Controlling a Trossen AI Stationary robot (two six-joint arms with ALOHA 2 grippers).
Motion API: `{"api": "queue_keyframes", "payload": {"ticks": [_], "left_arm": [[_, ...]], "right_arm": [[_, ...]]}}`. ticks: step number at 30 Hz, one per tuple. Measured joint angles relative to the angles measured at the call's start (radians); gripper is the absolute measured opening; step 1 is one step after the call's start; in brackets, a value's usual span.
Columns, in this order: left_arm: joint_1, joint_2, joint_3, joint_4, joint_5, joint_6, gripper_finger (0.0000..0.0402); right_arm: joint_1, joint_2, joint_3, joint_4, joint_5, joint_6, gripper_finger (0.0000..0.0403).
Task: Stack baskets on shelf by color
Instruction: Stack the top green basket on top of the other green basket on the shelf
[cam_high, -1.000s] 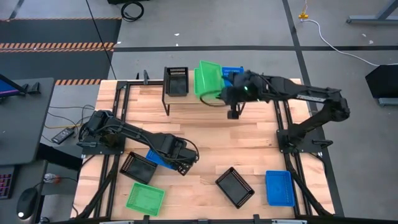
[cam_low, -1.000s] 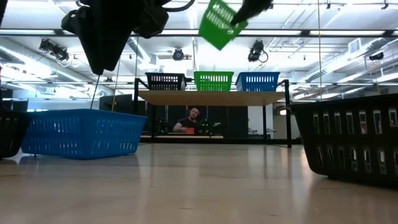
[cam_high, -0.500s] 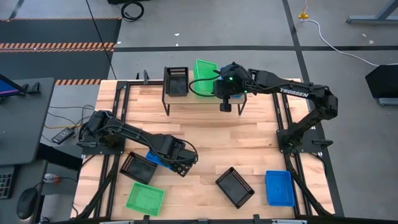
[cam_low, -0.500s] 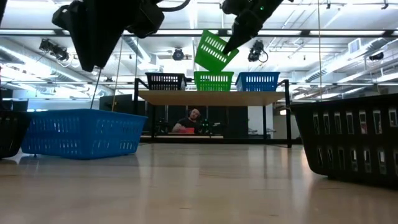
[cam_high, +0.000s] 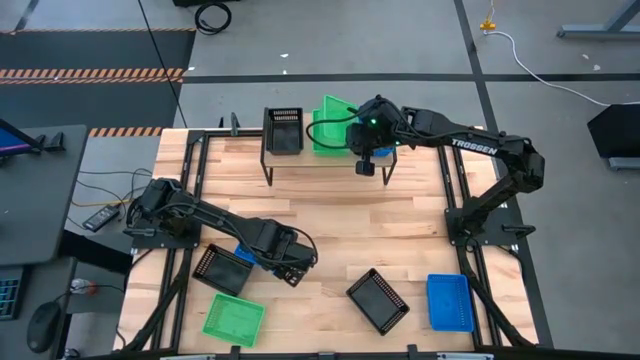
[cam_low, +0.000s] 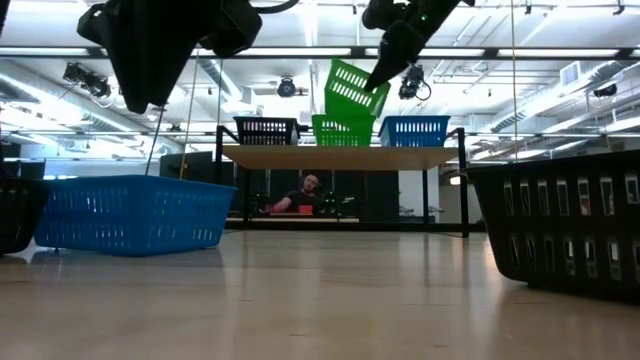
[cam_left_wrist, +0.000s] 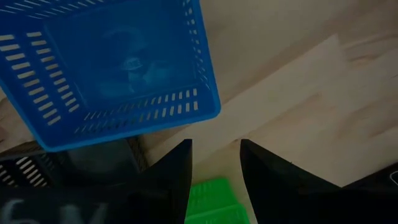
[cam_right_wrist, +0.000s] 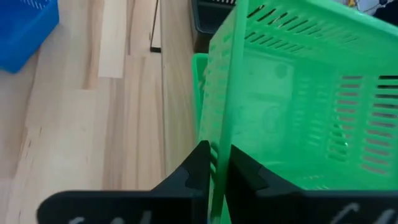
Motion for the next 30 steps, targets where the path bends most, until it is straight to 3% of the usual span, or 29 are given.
{"api": "queue_keyframes", "payload": {"ticks": [30], "left_arm": [[-0.013,0.000,0.000,0.076,-0.011,-0.036,0.0142]], "right_arm": [[-0.018,0.005,-0.038,0.115,0.008,0.038,0.0076]]}}
